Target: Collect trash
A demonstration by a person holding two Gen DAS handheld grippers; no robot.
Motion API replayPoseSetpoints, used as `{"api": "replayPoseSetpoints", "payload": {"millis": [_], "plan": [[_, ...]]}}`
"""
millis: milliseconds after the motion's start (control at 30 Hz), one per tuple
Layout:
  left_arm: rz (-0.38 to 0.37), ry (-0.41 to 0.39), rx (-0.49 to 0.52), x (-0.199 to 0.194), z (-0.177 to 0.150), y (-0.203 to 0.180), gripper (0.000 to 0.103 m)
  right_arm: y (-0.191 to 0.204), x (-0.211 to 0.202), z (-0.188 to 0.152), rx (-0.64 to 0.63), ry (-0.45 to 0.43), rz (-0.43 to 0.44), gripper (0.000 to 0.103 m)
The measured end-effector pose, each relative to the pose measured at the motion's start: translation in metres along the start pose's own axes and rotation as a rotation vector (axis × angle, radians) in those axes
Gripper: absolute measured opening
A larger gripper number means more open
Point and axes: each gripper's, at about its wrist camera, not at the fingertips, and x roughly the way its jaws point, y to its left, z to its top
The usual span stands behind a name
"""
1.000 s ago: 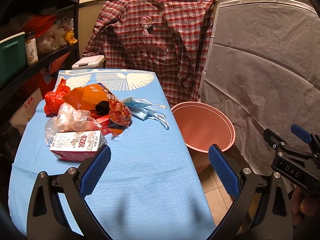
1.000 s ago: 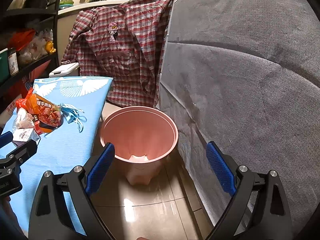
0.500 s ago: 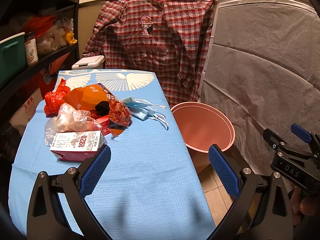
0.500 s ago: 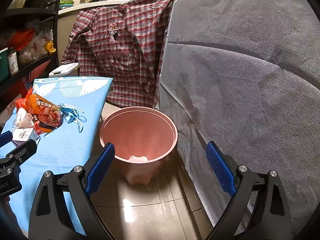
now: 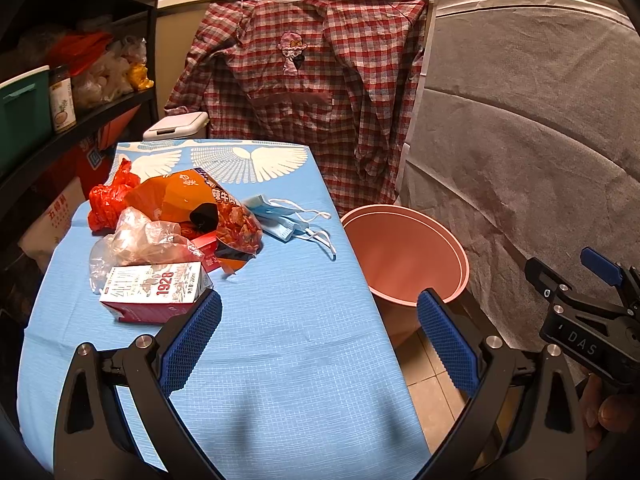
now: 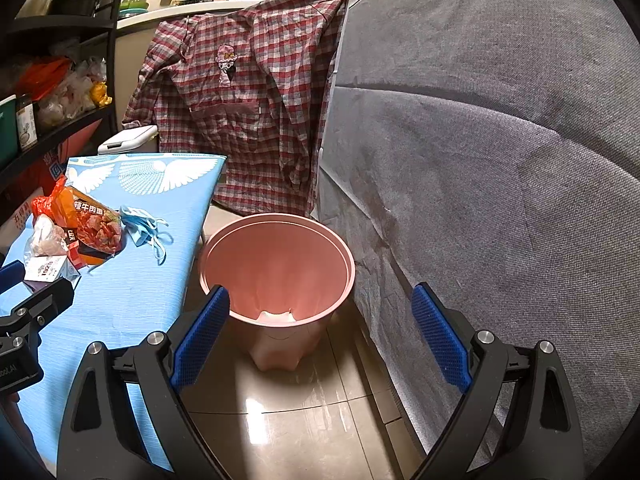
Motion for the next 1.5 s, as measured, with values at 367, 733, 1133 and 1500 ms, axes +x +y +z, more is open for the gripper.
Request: {"api": "replayPoseSetpoints", "payload": {"millis": [367, 733, 1133, 1500], "plan": [[-0.013, -0.006, 0.007, -0.004, 0.004, -0.007, 0.092, -0.003, -0.003, 0.001, 0.011, -0.016, 0.005, 0.075], [-0.036, -0.022, 0.012, -0.020, 0.025, 0.011, 0.065, 0.006, -0.014, 0.016, 0.018, -0.046, 0.106, 0.053], [-0.030, -0.093, 0.048, -0.027, 0.107, 0.084, 0.031, 0.064, -0.025, 0.085, -0.025, -0.106, 0.344, 0.035], [0.037, -0.135, 0.033, -0.002, 0.146, 0.175, 0.023, 0.142, 0.047, 0.131, -0.158, -0.038, 0.532, 0.010]]}}
